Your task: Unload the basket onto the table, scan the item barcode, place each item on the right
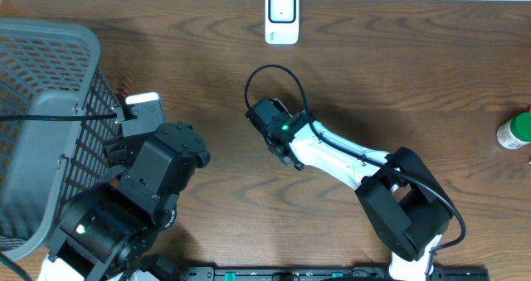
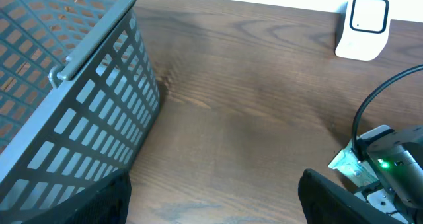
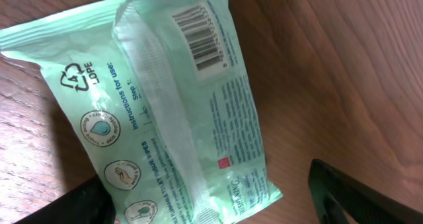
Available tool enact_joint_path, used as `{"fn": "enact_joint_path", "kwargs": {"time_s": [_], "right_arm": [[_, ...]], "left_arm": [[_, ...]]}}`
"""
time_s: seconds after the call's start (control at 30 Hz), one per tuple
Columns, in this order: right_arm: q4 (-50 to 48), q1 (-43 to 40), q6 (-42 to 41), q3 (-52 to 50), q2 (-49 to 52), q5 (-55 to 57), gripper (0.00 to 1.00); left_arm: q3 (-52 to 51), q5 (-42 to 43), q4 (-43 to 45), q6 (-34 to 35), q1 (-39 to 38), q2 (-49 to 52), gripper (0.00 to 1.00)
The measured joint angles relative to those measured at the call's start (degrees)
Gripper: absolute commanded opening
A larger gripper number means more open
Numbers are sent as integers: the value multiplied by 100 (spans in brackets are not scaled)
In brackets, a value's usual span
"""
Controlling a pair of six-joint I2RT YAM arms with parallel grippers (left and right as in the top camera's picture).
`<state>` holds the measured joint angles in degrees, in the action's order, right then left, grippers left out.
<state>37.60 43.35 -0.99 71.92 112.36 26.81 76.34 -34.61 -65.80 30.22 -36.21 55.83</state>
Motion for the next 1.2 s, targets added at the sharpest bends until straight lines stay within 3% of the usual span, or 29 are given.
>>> {"fn": "enact_joint_path", "kwargs": {"time_s": [0.27,0.53,0.73,0.83,0.97,1.2], "right_arm": [[7,361,129,87,275,627,86],[-46,682,234,256,643,1368,62],[-39,671,409,295,798,1408,32],[-28,669,422,291,846,1384,26],[-39,575,439,289,863,1239,1],[407,380,350,573,831,772,1]], "left_arm": [[0,0,0,0,0,0,81],[0,0,0,0,0,0,81],[0,0,0,0,0,0,81],[0,-2,0,0,0,0,81],[0,0,0,0,0,0,82],[0,0,0,0,0,0,81]]}}
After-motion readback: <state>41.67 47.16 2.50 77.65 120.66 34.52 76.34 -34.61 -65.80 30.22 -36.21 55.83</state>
